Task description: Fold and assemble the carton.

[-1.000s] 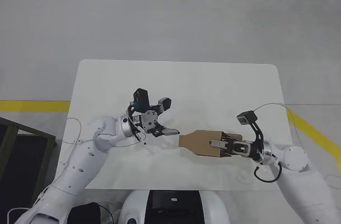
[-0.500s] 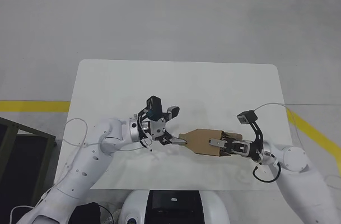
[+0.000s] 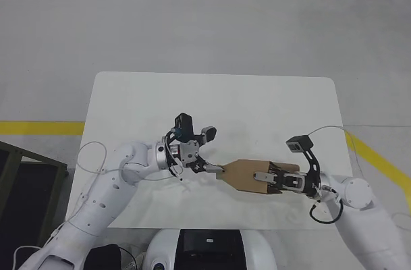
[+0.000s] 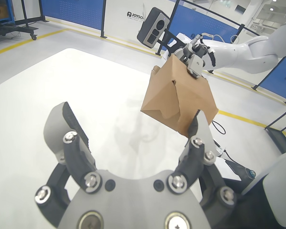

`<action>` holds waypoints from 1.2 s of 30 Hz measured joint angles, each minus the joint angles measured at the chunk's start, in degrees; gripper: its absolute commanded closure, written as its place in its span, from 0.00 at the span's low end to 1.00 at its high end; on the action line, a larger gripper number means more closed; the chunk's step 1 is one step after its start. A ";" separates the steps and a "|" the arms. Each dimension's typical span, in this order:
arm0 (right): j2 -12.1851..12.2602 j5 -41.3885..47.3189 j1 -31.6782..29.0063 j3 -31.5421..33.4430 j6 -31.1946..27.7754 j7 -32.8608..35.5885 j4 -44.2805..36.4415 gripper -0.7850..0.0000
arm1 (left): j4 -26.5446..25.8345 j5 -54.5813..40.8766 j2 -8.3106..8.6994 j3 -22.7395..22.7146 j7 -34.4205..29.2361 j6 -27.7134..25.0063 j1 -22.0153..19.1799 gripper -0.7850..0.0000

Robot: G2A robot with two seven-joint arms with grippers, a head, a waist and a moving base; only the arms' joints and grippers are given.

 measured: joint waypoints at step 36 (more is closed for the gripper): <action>-0.86 2.37 5.84 -2.68 -0.30 3.22 7.36 1.00 | 1.48 -0.23 -1.24 3.35 0.46 -1.24 -1.30 0.00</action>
